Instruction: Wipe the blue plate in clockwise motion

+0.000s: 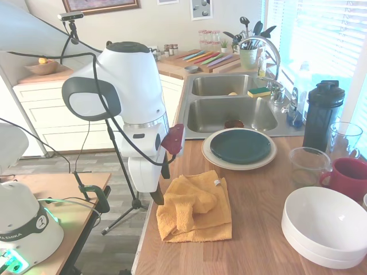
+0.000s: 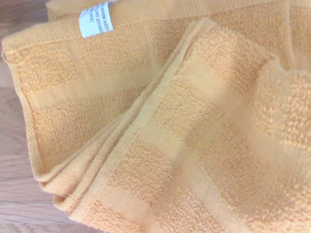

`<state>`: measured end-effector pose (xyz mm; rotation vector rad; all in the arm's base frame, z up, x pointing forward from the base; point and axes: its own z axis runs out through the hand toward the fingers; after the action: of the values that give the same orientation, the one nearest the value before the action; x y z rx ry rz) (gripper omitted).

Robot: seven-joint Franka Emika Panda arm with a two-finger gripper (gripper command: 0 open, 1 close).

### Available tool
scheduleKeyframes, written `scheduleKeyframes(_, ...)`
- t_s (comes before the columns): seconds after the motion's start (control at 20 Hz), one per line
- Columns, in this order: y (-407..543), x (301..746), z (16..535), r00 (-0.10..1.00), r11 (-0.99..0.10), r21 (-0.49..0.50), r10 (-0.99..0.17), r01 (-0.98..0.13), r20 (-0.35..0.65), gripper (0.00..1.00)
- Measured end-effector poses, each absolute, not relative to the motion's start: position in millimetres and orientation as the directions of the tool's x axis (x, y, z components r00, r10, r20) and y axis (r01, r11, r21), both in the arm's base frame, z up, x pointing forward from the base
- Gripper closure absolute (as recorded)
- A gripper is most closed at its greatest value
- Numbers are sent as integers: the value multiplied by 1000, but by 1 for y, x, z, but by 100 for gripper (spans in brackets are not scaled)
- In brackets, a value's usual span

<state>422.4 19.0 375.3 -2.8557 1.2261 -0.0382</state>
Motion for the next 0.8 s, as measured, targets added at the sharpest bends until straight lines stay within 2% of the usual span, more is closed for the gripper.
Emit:
scheduleKeyframes(0.4, 3, 442, 386, 656, -657, -47, -754, -753, 25, 0)
scheduleKeyframes(0.8, -27, 484, 367, 577, -577, -20, -813, -816, -83, 0)
